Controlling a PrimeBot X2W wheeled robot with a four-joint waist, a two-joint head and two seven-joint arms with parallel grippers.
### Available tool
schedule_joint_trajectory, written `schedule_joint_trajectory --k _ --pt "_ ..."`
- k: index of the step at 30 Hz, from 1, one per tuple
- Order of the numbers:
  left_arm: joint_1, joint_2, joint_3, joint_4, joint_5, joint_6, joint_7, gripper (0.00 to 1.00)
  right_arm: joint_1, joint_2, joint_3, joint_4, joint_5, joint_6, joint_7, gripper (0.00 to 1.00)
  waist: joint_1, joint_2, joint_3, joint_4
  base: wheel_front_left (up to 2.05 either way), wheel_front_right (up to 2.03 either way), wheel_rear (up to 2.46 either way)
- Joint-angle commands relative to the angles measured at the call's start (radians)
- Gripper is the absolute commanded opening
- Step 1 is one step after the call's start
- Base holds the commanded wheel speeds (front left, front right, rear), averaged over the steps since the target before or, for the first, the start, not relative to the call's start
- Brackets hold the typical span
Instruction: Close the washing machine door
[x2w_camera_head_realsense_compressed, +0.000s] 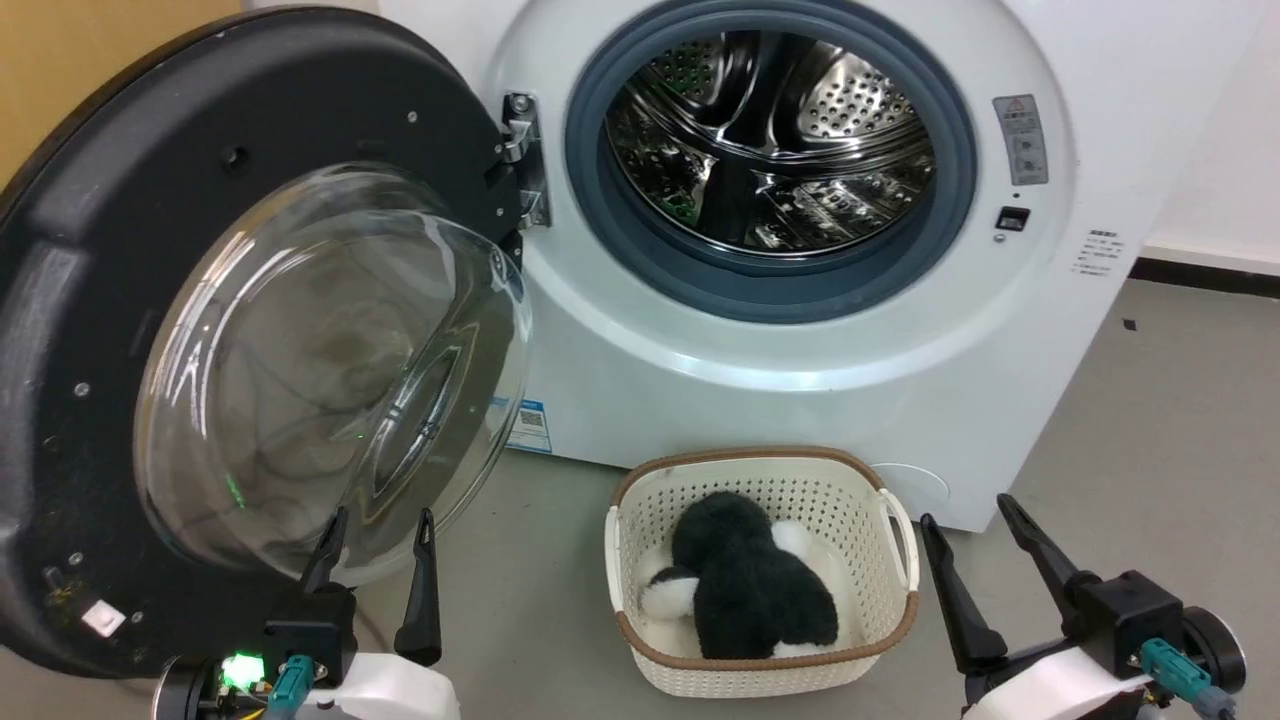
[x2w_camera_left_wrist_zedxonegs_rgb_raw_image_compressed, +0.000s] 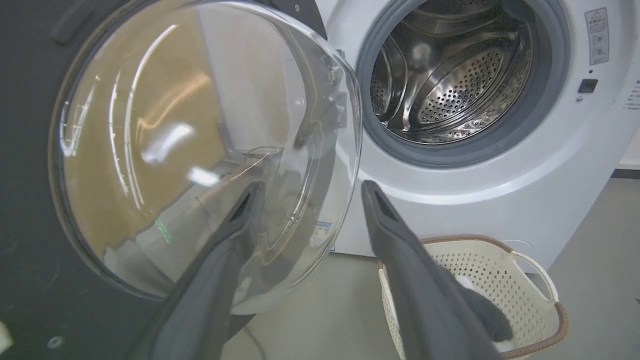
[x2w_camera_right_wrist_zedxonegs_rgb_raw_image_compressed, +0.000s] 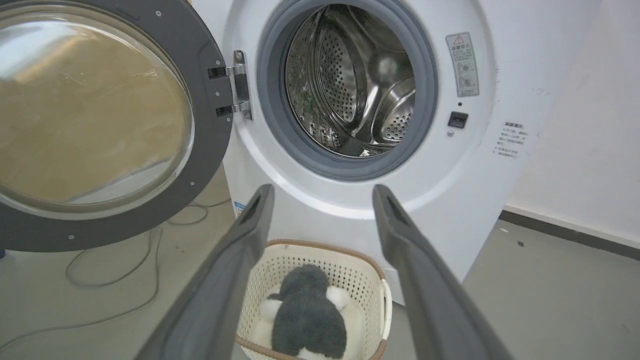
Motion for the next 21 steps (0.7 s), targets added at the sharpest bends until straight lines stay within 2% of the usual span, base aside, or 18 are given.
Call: schedule_joint_trajectory --k 1,21 --pt "0.017 0.003 -0.002 -0.006 0.001 0.007 -0.010 1.00 0.002 0.002 0.007 0.006 0.009 0.000 -0.010 1.00 0.0000 0.0000 0.001 0.010 0.00 0.00 0.00" --pt "0.054 0.011 -0.007 -0.044 -0.004 0.058 -0.052 1.00 -0.043 -0.013 0.078 0.050 0.032 0.000 -0.052 1.00 0.0000 0.0000 0.011 0.102 0.00 0.00 0.00"
